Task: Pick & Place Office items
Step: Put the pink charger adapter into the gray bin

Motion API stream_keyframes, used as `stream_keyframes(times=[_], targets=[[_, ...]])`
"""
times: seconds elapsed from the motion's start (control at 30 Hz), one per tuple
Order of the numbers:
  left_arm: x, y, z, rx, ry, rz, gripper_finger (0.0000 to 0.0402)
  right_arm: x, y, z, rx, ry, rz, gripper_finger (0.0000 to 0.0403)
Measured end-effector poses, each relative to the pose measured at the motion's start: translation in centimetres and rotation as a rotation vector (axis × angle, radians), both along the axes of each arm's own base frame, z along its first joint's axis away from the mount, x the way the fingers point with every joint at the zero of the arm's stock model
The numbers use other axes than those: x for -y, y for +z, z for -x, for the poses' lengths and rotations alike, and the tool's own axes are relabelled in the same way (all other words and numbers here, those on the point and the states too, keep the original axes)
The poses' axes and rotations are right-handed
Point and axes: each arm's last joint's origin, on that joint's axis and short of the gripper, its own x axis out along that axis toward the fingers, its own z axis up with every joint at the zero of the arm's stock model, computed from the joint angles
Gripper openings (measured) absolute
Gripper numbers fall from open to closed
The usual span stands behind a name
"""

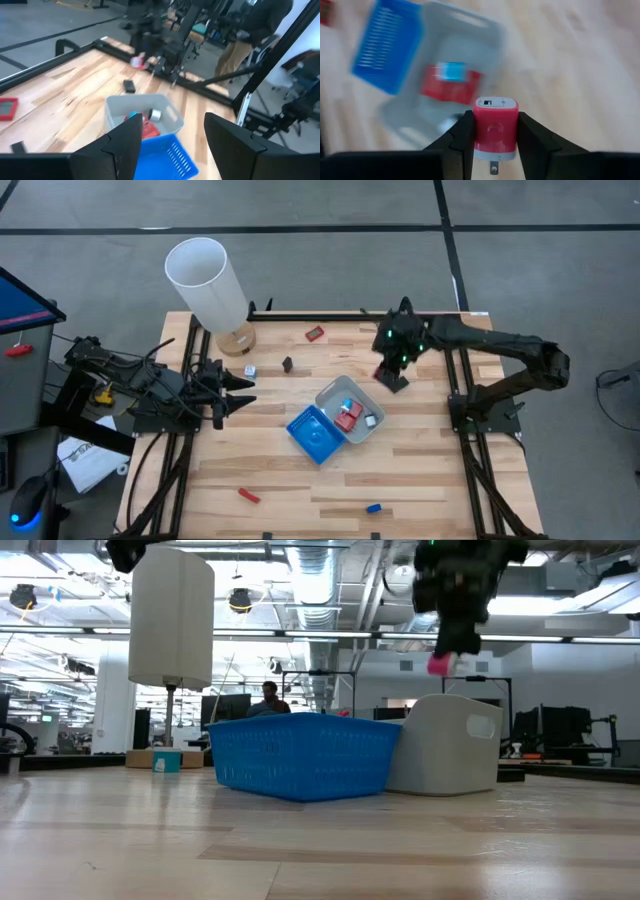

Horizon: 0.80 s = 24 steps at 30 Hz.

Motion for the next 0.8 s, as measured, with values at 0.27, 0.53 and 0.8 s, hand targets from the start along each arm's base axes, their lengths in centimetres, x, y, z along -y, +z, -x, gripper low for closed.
stream_keyframes(times=[0.27,0.53,0.8], targets=[[-0.1,-0.8,0.2,-0.079,-0.013,-0.033,0.0210,-7.5,0.7,-2.7,0.113,-0.003,-0.154,0.0103],[-0.1,-1.0,0.3,-0.109,-0.021,-0.044,0.0210,-11.4,-1.6,-5.1,0.072,-0.157,-0.176,0.0103],[0.1,-1.2,0.3,-0.126,-0.072,-0.040,0.0210,-10.4,-3.8,-7.1,-0.049,-0.370,-0.169,0.0103]])
